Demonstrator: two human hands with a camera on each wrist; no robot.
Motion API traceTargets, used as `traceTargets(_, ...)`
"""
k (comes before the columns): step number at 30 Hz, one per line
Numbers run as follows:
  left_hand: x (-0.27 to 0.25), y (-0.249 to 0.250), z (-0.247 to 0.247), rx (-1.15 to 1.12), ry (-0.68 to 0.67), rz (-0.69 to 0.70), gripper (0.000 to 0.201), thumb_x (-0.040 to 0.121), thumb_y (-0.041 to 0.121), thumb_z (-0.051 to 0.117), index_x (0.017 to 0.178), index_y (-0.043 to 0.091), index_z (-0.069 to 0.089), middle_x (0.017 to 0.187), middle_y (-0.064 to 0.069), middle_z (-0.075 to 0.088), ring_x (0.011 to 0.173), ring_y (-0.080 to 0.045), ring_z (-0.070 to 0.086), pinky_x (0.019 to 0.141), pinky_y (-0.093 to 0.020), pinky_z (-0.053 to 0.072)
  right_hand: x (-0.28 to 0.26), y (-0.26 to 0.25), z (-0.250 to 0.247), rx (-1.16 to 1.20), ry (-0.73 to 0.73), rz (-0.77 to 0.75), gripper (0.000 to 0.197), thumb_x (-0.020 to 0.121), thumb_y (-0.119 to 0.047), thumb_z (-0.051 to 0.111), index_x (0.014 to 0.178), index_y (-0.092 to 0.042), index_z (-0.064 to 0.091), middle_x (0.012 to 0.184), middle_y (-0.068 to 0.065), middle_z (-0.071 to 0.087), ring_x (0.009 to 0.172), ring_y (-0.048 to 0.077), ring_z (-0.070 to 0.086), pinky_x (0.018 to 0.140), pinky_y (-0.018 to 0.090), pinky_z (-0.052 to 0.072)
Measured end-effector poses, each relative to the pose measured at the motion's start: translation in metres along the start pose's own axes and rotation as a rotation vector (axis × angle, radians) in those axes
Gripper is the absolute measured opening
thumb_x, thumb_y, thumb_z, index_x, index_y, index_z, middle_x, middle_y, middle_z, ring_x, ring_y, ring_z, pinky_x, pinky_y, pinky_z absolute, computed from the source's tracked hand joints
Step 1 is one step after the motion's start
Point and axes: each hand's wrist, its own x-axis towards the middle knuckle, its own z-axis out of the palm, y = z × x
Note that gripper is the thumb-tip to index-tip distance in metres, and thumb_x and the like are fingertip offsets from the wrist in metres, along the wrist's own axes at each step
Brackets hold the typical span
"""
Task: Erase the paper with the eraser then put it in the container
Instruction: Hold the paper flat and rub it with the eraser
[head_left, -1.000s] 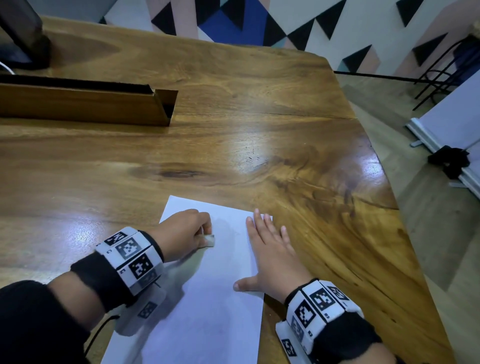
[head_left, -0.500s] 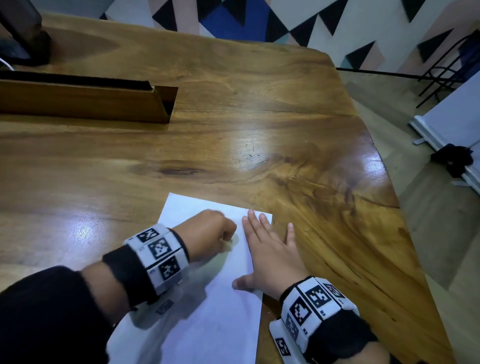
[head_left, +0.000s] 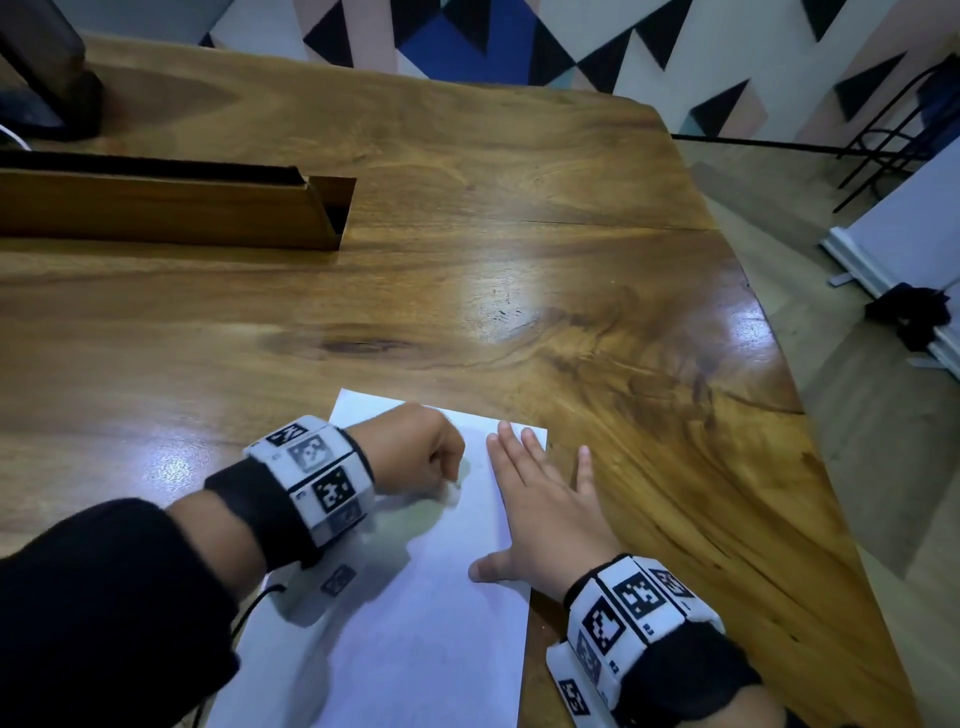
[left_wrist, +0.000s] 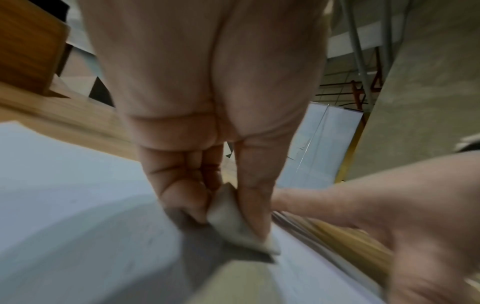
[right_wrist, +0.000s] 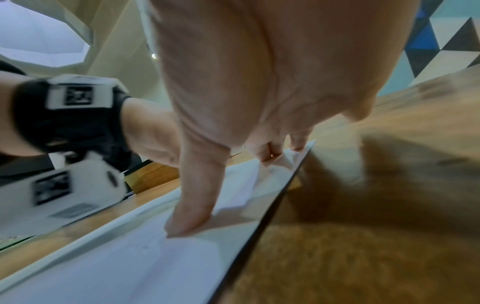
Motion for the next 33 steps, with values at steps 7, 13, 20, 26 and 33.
traceTargets(7, -0.005, 0.006, 0.014, -0.011, 0.163, 0.092, 0.01, 0.082, 0.018, 0.059, 0.079, 0.009, 0.06, 0.079, -0.001, 0.048, 0.073, -0.017, 0.044, 0.056, -0.025, 0.027, 0.001, 0.001, 0.0, 0.013, -0.012, 0.004, 0.122, 0.073, -0.064, 0.066, 0.15, -0.023, -0.02, 0.154, -0.012, -0.031, 0.142, 0.007, -0.026, 0.111, 0.057, -0.02)
traceTargets(13, -0.005, 0.003, 0.012, 0.034, 0.055, 0.104, 0.009, 0.076, 0.021, 0.065, 0.079, 0.013, 0.064, 0.074, -0.001, 0.057, 0.07, -0.014, 0.048, 0.054, -0.015, 0.031, 0.0, 0.001, 0.0, 0.015, -0.022, 0.0, 0.122, 0.073, -0.064, 0.066, 0.15, -0.023, -0.02, 0.154, -0.012, -0.032, 0.142, 0.007, -0.027, 0.112, 0.054, -0.019)
traceTargets(20, -0.016, 0.006, 0.027, 0.024, 0.078, 0.155, 0.015, 0.08, 0.018, 0.059, 0.067, 0.012, 0.054, 0.075, -0.006, 0.05, 0.07, -0.019, 0.045, 0.062, -0.025, 0.03, 0.0, 0.001, -0.001, 0.005, -0.019, 0.001, 0.12, 0.074, -0.064, 0.064, 0.15, -0.023, -0.02, 0.154, -0.012, -0.031, 0.142, 0.007, -0.026, 0.112, 0.054, -0.019)
traceTargets(26, -0.036, 0.004, 0.036, 0.024, -0.043, 0.147, 0.035, 0.08, 0.029, 0.063, 0.055, 0.028, 0.039, 0.077, -0.003, 0.054, 0.069, -0.015, 0.047, 0.063, -0.025, 0.039, 0.0, 0.004, 0.003, 0.066, -0.011, 0.02, 0.127, 0.07, -0.064, 0.069, 0.149, -0.02, -0.021, 0.153, -0.008, -0.033, 0.141, 0.008, -0.029, 0.114, 0.046, -0.019)
traceTargets(33, -0.027, -0.002, 0.019, -0.155, 0.058, -0.036, 0.016, 0.069, 0.023, 0.074, 0.065, 0.028, 0.06, 0.056, 0.011, 0.055, 0.049, 0.002, 0.048, 0.048, -0.008, 0.036, 0.001, 0.009, 0.005, 0.014, -0.023, 0.033, 0.139, 0.062, -0.069, 0.071, 0.148, -0.015, -0.024, 0.152, -0.003, -0.036, 0.141, 0.011, -0.03, 0.113, 0.045, -0.019)
